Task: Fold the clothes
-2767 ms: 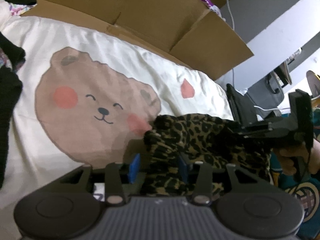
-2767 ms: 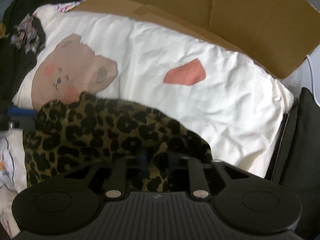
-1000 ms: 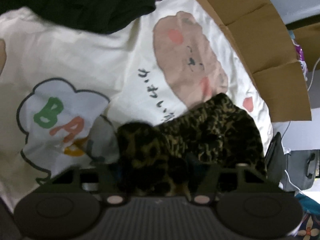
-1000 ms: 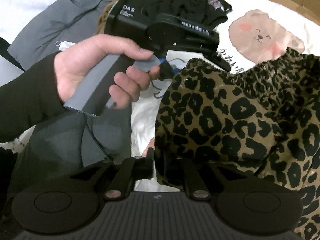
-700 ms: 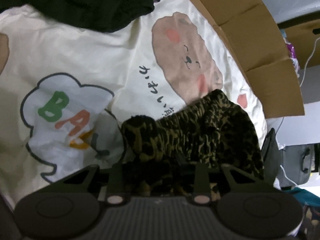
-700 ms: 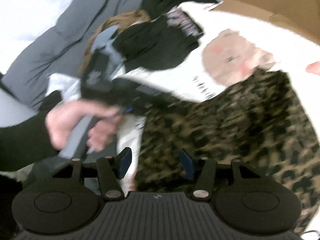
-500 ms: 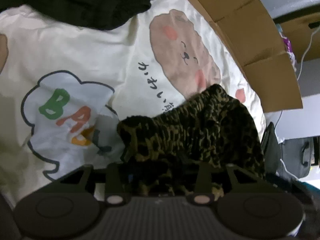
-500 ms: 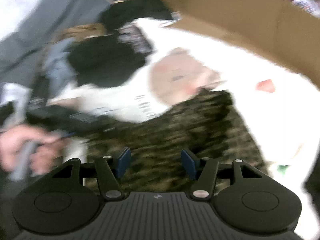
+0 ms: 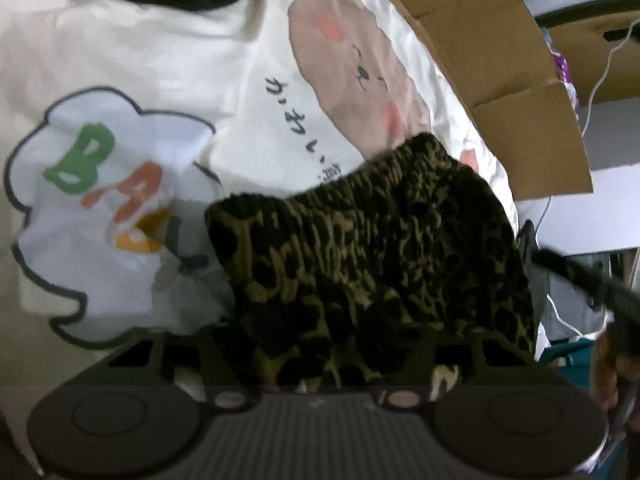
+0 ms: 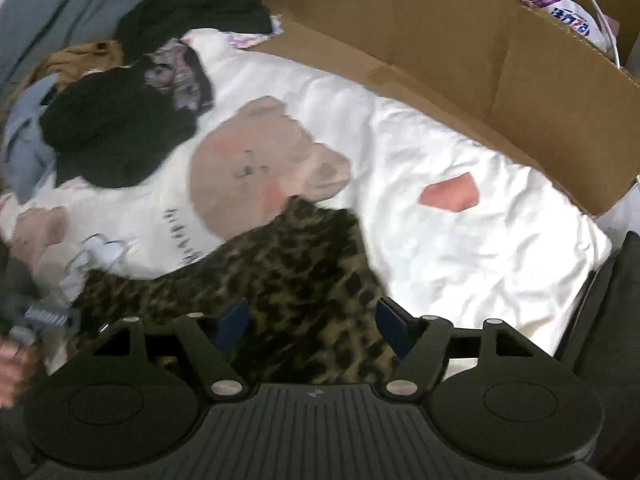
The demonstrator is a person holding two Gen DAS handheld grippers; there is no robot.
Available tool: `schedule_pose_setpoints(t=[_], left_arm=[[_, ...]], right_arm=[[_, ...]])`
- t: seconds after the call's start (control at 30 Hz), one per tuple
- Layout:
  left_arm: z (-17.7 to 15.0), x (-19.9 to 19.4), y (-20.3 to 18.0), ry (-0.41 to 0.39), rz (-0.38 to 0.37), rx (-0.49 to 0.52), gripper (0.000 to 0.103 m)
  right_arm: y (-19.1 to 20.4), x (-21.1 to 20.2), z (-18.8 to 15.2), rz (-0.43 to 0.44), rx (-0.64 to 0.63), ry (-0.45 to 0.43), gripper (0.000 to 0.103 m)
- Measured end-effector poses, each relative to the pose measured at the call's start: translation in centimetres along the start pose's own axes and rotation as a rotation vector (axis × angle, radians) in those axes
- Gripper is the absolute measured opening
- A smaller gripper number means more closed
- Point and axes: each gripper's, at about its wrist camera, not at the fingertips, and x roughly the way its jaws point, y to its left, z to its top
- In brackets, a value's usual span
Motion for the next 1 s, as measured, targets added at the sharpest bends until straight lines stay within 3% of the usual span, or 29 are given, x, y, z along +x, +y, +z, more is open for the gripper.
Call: schedule_pose_setpoints(t=[0.13, 0.23, 0.4, 0.43, 0.47, 0.53, 0.57, 0.8, 1.0], left_arm=[[-0.7, 0.1, -0.2, 0.002, 0.008, 0.023, 0.027], [-0.9, -0.2, -0.2, -0.001, 0.002, 0.035, 0.021], [-0.8, -1.4, -0.3, -0.017, 0.014, 0.056, 0.014], [-0.7, -1.8, -0.4, -0.024, 0.015, 0.059, 0.013], [-0.6, -2.1, -0.4, -0.030, 0.017, 0.062, 0.011], [-0.4, -2.8, -0.5, -0.043, 0.020, 0.069, 0.009], [-0.3, -3.1, -0.6, -0.050, 0.021, 0.072, 0.008], [1.4, -5.9, -1.3, -0.120, 0.033, 0.114, 0.006], [4.3, -7.2, -4.7, -0.178, 0.073, 0.285, 0.006]], right_arm=[[-1.8, 3.0, 1.8, -0.063, 0.073, 0.010, 0.077], [-3.2, 5.6, 2.8, -0.034, 0.193, 0.021, 0.076], [-1.8, 9.1, 3.8, -0.030, 0.175, 0.086, 0.075], [-1.3, 9.6, 3.8, -0.027, 0.152, 0.102, 0.066], [-0.9, 10.2, 3.7, -0.033, 0.124, 0.132, 0.044], [-0.8, 10.7, 3.5, -0.067, 0.127, 0.177, 0.013], [-1.1, 10.4, 3.5, -0.069, 0.159, 0.172, 0.009], [-4.4, 5.6, 3.3, -0.073, 0.245, 0.054, 0.003], [-7.2, 2.6, 2.5, -0.108, 0.293, -0.022, 0.002]])
